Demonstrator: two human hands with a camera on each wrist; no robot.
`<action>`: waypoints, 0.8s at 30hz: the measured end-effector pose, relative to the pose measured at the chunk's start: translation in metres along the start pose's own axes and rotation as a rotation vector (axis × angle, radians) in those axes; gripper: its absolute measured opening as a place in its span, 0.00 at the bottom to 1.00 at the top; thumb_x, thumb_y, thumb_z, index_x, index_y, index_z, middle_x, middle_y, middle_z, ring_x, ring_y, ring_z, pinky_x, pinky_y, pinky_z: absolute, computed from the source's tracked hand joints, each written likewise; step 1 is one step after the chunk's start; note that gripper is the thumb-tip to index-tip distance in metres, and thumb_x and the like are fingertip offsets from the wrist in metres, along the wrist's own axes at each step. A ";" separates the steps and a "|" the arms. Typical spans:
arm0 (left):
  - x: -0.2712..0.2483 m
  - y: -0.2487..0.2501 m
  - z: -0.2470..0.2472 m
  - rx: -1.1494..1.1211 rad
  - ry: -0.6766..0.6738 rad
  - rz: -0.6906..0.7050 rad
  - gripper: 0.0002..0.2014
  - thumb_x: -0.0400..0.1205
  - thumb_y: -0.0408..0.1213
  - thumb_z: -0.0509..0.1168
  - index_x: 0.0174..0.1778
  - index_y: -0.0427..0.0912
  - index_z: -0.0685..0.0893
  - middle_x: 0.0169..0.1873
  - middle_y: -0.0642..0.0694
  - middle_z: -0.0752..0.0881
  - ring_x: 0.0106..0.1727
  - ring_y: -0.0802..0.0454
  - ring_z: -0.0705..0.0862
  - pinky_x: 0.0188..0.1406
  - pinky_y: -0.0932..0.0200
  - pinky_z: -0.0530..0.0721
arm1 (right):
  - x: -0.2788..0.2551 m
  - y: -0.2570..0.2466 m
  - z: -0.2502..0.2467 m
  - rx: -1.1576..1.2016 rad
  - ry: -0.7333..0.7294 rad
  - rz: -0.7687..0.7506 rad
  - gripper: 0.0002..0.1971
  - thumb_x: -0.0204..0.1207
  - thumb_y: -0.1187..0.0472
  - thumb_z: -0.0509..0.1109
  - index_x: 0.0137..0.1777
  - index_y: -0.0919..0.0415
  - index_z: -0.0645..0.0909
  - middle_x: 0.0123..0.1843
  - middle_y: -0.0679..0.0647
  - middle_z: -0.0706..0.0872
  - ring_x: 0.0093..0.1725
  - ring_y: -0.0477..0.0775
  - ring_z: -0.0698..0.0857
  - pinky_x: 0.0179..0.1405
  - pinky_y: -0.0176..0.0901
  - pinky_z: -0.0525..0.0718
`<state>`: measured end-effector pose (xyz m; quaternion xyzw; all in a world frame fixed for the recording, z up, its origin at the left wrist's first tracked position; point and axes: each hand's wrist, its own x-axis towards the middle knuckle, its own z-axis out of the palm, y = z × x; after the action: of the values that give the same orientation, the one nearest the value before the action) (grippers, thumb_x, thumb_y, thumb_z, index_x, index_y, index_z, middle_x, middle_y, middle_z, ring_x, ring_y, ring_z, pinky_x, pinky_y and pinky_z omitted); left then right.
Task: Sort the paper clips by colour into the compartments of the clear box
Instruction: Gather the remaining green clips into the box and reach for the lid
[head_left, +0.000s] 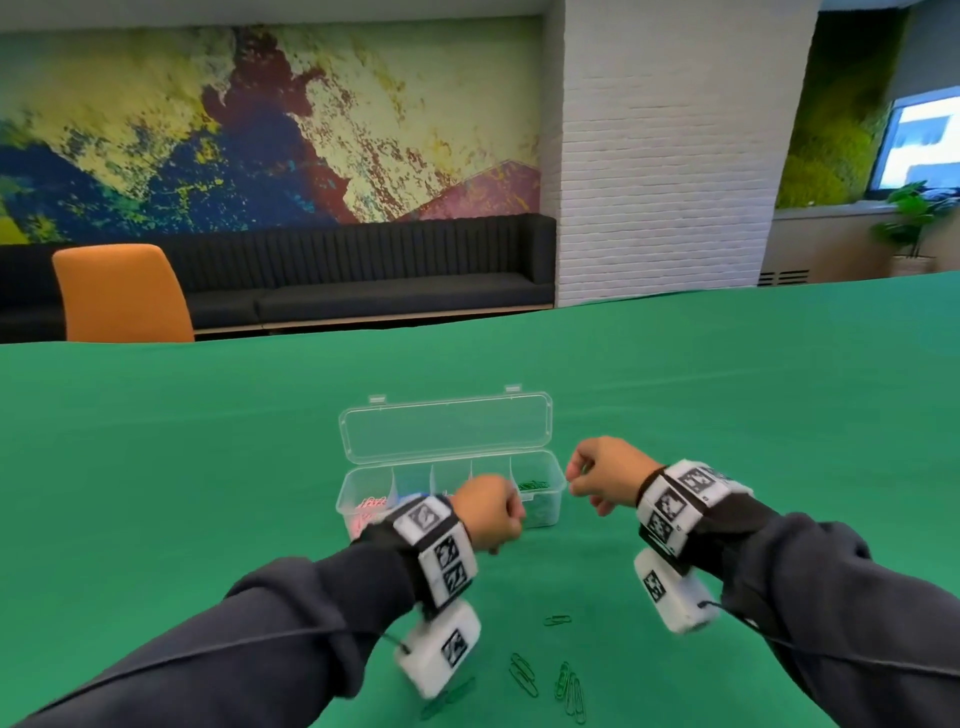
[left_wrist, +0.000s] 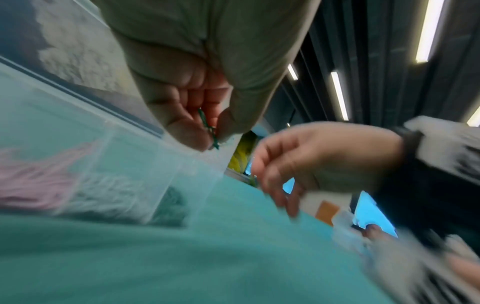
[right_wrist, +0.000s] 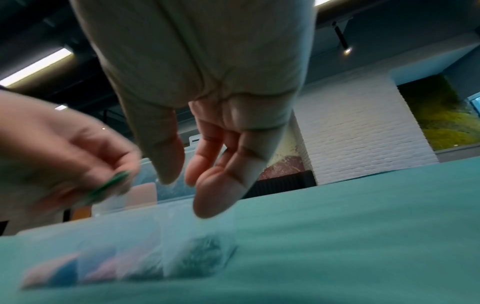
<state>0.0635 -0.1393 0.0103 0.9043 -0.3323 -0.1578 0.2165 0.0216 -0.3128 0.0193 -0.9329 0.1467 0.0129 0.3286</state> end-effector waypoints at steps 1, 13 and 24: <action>0.013 0.005 -0.006 -0.054 0.064 0.002 0.12 0.81 0.27 0.61 0.33 0.46 0.74 0.32 0.52 0.79 0.29 0.57 0.80 0.32 0.66 0.82 | -0.010 0.005 0.002 -0.027 -0.044 0.011 0.05 0.77 0.67 0.68 0.42 0.58 0.76 0.38 0.52 0.81 0.31 0.47 0.81 0.30 0.35 0.85; 0.000 -0.033 -0.014 0.026 0.152 0.053 0.08 0.79 0.30 0.65 0.54 0.38 0.83 0.51 0.43 0.87 0.45 0.53 0.81 0.47 0.65 0.79 | -0.045 -0.003 0.066 -0.487 -0.418 -0.167 0.10 0.74 0.60 0.72 0.53 0.57 0.77 0.41 0.46 0.76 0.46 0.52 0.76 0.46 0.40 0.74; -0.096 -0.060 0.036 0.378 -0.285 0.032 0.18 0.76 0.42 0.72 0.58 0.38 0.77 0.39 0.53 0.75 0.44 0.52 0.74 0.42 0.62 0.69 | -0.081 0.000 0.065 -0.522 -0.554 -0.385 0.13 0.71 0.63 0.73 0.33 0.49 0.73 0.45 0.48 0.78 0.40 0.47 0.77 0.43 0.38 0.77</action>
<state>0.0095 -0.0441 -0.0362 0.8920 -0.3973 -0.2155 -0.0034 -0.0515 -0.2515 -0.0216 -0.9564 -0.1320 0.2384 0.1048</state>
